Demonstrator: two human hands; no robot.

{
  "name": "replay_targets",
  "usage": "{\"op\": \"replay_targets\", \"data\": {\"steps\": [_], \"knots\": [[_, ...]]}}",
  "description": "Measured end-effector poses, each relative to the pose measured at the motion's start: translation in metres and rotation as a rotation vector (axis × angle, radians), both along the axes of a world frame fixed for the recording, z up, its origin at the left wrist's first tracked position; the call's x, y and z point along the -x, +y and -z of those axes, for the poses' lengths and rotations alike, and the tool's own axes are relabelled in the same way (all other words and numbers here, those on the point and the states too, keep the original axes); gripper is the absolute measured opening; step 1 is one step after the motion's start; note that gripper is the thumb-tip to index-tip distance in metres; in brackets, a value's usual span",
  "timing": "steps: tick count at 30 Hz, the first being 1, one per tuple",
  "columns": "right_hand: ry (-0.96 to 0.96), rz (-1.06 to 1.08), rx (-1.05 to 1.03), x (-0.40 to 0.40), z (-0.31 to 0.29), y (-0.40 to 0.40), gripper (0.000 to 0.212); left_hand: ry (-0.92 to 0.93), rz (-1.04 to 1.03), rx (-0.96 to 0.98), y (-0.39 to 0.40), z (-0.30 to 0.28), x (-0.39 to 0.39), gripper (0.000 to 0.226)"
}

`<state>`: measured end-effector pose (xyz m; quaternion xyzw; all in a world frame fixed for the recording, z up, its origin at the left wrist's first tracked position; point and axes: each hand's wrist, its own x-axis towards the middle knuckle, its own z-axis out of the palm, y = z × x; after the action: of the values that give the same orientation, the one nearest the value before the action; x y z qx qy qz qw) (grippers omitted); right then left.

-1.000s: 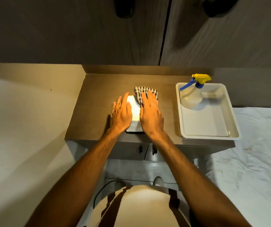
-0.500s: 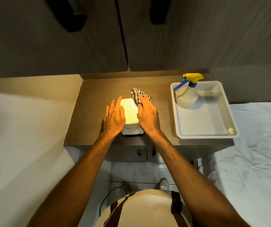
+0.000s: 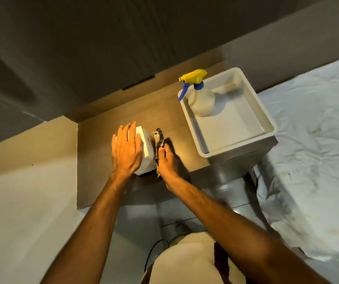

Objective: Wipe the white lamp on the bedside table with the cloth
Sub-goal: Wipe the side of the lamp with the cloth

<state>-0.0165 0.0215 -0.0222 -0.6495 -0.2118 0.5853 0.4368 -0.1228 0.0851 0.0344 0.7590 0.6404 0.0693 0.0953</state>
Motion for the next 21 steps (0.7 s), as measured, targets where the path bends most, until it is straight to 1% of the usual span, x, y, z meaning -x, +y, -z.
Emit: {"op": "replay_targets", "data": {"steps": [3,5,9,11,14,17,19,21], "knots": [[0.098,0.029,0.030,-0.003,-0.005,-0.010,0.047,0.008,-0.010,-0.005,0.003,0.002,0.001,0.063],[0.106,0.025,-0.023,-0.004,-0.011,-0.018,0.043,-0.003,-0.012,-0.010,0.004,0.004,0.001,0.063],[-0.027,-0.013,-0.215,0.003,-0.025,0.008,0.044,-0.032,-0.010,-0.006,0.003,0.004,0.003,0.070],[-0.066,-0.064,-0.267,0.002,-0.029,0.030,0.044,-0.046,-0.007,0.002,0.002,0.004,0.004,0.076],[-0.111,-0.146,-0.220,-0.005,-0.021,0.048,0.044,-0.063,-0.025,0.007,0.004,0.006,0.005,0.069],[-0.171,-0.193,-0.113,-0.010,-0.005,0.036,0.045,-0.037,-0.029,-0.004,0.005,0.006,0.004,0.063],[-0.190,-0.211,-0.106,-0.006,-0.002,0.017,0.046,-0.041,-0.022,-0.015,0.006,0.005,0.002,0.062],[-0.177,-0.194,-0.153,0.000,-0.008,0.001,0.046,-0.042,-0.016,-0.020,0.007,0.005,0.002,0.062]]}}
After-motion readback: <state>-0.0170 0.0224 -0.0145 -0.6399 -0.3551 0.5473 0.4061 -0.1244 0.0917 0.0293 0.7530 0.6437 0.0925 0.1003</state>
